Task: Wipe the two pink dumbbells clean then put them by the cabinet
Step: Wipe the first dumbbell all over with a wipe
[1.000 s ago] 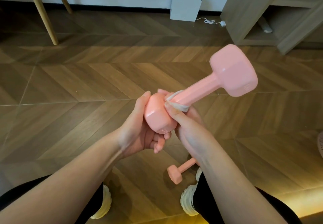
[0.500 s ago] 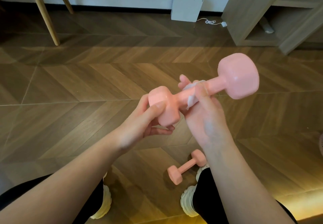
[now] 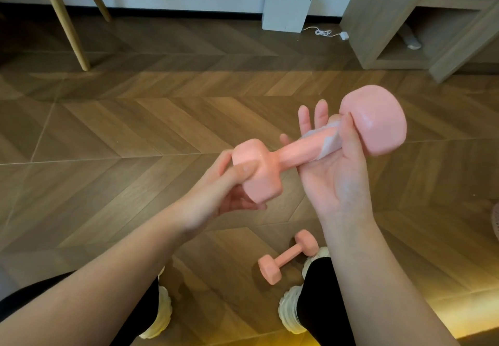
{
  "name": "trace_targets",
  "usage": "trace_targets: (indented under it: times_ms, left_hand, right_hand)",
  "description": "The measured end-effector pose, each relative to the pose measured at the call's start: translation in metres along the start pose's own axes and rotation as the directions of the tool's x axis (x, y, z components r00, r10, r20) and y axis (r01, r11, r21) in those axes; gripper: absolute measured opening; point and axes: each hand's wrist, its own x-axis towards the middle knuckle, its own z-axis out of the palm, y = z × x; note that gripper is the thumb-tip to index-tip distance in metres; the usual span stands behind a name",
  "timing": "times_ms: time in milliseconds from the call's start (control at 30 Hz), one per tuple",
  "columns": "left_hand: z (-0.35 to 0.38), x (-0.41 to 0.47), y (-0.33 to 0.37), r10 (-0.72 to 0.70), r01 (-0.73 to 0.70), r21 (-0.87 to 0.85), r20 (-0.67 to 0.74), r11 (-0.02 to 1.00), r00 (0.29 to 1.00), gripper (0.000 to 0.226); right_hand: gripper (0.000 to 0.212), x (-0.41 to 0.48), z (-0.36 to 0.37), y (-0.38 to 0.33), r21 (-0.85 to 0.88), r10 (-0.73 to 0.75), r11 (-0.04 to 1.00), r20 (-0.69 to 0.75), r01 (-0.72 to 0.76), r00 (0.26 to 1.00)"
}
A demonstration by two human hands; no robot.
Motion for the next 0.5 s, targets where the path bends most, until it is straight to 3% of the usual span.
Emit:
trace_targets:
  times_ms: [133, 267, 400, 500]
  left_hand:
    - [-0.002, -0.001, 0.004, -0.229, 0.244, -0.094, 0.143, 0.965, 0.963, 0.085]
    - [-0.008, -0.003, 0.006, -0.329, 0.355, -0.132, 0.182, 0.926, 0.927, 0.097]
    - [-0.006, -0.003, 0.009, -0.228, 0.251, -0.237, 0.121, 0.938, 0.966, 0.073]
    - [-0.005, -0.003, 0.01, -0.161, 0.167, -0.179, 0.048, 0.969, 0.986, 0.066]
  right_hand:
    - [0.032, 0.0, 0.003, 0.001, -0.1, 0.007, 0.995, 0.082, 0.001, 0.997]
    - [0.035, 0.002, 0.004, 0.007, -0.086, 0.038, 0.996, 0.061, -0.032, 0.997]
    - [0.048, 0.003, 0.003, 0.01, -0.029, 0.036, 0.999, 0.006, -0.036, 0.999]
    - [0.063, 0.003, 0.003, 0.01, -0.033, 0.02, 0.999, 0.014, -0.02, 1.0]
